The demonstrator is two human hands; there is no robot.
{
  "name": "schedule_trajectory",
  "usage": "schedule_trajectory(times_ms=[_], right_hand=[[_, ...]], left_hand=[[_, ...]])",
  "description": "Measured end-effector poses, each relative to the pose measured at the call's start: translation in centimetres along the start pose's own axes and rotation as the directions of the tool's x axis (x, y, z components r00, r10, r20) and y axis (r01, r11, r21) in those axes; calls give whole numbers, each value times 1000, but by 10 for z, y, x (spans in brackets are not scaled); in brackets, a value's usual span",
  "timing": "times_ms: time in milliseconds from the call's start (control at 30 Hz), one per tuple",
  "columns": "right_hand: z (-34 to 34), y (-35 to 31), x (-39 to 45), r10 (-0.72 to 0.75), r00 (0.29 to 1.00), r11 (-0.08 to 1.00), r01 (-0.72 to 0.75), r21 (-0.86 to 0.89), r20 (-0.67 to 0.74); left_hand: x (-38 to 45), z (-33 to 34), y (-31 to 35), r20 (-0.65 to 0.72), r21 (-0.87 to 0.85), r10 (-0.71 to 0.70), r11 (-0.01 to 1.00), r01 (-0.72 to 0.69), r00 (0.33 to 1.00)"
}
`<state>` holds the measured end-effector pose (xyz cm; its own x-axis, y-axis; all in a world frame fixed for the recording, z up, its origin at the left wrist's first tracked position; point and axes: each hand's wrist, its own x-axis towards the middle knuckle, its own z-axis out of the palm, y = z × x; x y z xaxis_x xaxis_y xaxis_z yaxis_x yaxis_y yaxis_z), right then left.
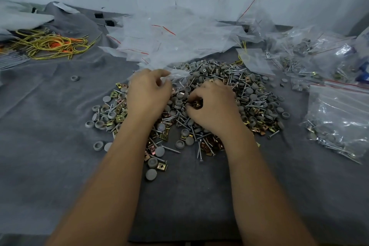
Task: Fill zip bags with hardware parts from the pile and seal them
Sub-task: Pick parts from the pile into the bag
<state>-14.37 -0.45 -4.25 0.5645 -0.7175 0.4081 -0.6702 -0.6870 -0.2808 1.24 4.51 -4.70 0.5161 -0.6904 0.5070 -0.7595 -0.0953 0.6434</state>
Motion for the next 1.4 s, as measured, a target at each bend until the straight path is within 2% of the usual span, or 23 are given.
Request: schedule_trajectory(times_ms=[167, 300, 400, 500, 567, 667, 833, 1067, 1133, 1233, 1300, 1400], right_hand=[[1, 0, 1, -11, 1000, 1000, 11, -17, 15], [1, -1, 1, -19, 1000, 1000, 20, 20, -17], [-1, -2, 1, 21, 989, 975, 12, 221, -145], [-5, -4, 2, 148, 970, 834, -19, 552, -190], [-5, -5, 2, 192, 966, 762, -34, 647, -175], [-3, -5, 2, 183, 969, 777, -40, 629, -163], [1, -4, 3, 121, 983, 898, -50, 436, -136], [-2, -2, 2, 203, 969, 846, -102, 524, -139], [-3, -2, 3, 235, 959, 813, -105, 573, -157], [-5, -1, 4, 303, 939, 718, -110, 687, -166], [-7, -1, 5, 337, 929, 613, -94, 784, -152], [-10, 0, 6, 360, 927, 455, -74, 888, -106]], left_hand=[[-1, 2, 1, 45, -117, -88, 989, 93, 995], [-2, 0, 1, 6, -179, -86, 980, 86, 996], [-3, -2, 5, -20, -138, -42, 990, 39, 999], [-5, -1, 10, -1, -151, -15, 988, 15, 1000], [-6, 0, 13, 48, -198, -6, 980, 15, 999], [-7, 2, 15, 93, -252, 13, 968, 11, 996], [-9, 3, 19, 187, -385, 65, 923, 12, 980], [-11, 6, 18, 338, -426, 189, 904, -29, 922], [-11, 5, 17, 353, -438, 216, 898, -43, 910], [-8, 6, 13, 273, -177, 175, 976, -129, 946], [-7, 7, 11, 225, -124, 51, 992, -23, 973], [-4, 4, 11, 163, -308, -117, 937, 164, 980]])
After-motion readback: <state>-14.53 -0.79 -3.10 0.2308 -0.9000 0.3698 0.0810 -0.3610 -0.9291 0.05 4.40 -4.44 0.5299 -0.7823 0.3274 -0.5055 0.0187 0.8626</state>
